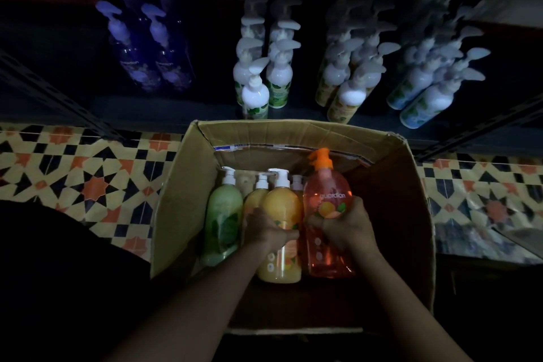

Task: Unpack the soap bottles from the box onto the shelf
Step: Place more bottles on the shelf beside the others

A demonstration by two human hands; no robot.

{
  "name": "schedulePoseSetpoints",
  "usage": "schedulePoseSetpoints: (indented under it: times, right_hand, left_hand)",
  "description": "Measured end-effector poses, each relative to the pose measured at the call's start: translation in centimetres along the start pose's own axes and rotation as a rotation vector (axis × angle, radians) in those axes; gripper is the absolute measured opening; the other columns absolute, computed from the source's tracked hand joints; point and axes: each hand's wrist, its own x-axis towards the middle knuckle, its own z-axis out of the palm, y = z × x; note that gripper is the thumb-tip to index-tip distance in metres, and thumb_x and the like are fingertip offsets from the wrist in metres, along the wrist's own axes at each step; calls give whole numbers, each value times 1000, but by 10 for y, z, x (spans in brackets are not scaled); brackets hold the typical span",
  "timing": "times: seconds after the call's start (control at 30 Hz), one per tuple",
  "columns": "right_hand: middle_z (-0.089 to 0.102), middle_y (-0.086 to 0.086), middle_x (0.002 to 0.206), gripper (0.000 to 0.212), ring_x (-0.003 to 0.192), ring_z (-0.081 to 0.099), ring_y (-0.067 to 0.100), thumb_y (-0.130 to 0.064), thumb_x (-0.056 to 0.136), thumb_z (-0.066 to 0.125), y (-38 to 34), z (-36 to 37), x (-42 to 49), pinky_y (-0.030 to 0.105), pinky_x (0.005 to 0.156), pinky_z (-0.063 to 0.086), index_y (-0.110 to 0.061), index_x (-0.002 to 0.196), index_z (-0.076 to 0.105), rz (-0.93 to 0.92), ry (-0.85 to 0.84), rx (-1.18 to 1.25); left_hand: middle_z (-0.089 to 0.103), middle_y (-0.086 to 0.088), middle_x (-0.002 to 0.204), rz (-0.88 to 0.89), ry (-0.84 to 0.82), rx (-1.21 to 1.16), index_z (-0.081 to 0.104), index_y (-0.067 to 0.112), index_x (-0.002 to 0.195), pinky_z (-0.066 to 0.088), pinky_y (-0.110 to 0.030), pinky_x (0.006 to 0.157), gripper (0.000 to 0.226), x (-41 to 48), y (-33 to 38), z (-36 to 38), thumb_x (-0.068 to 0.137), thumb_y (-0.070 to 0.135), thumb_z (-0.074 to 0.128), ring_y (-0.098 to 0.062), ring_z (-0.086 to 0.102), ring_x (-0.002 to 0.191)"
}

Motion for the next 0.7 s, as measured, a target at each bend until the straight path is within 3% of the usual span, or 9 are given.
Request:
schedulePoseSetpoints:
  times: [0.1,0.27,0.33,0.43,0.5,0.63,0.7]
  right_hand:
    - [53,12,134,100,121,53,32,-40,60,88,3,4,0,39,99,46,-18,141,34,-19,-48,-4]
    - [55,9,134,95,122,54,28,-39,61,88,4,4,0,33,97,44,-18,140,39,-55,-43,7]
    - [55,7,134,97,122,54,27,-39,61,89,3,4,-1,33,95,44,-18,141,39,-59,-51,25]
    - [57,6,131,97,119,56,25,-37,59,91,4,3,-2,33,96,44,-18,140,41,-65,-59,58]
    - [59,4,126,97,115,58,23,-35,57,92,5,1,-8,33,96,45,-18,138,42,-86,-64,85]
    - [64,-4,108,86,90,62,6,-21,54,96,3,-5,-27,23,77,50,-19,124,45,-214,-129,185]
    - [65,-6,107,91,91,63,4,-16,53,96,-1,-13,-44,20,77,50,-18,127,44,-290,-155,253]
  left_hand:
    - [30,-14,154,-32,-48,-74,10,11,154,44,-40,104,129,5,-1,-10,57,47,88,-31,39,135]
    - [53,-5,122,-17,-77,-265,37,13,136,44,-25,61,93,-5,-5,-42,62,36,89,-17,56,96]
    - [54,0,117,-31,-80,-298,41,18,127,40,-25,56,86,-9,-5,-58,59,41,89,-15,54,88]
    - [55,2,120,-8,-89,-319,42,23,120,49,-29,68,96,-22,0,-77,43,49,92,-18,56,100]
    - [57,2,125,56,-71,-306,43,24,131,52,-36,83,117,-35,2,-87,29,56,92,-19,58,107]
    - [49,6,124,214,4,-298,33,28,139,47,-36,84,110,-66,9,-107,48,40,94,-17,51,111]
    - [55,6,125,296,83,-293,38,32,137,51,-44,92,115,-88,13,-121,38,46,96,-19,56,112]
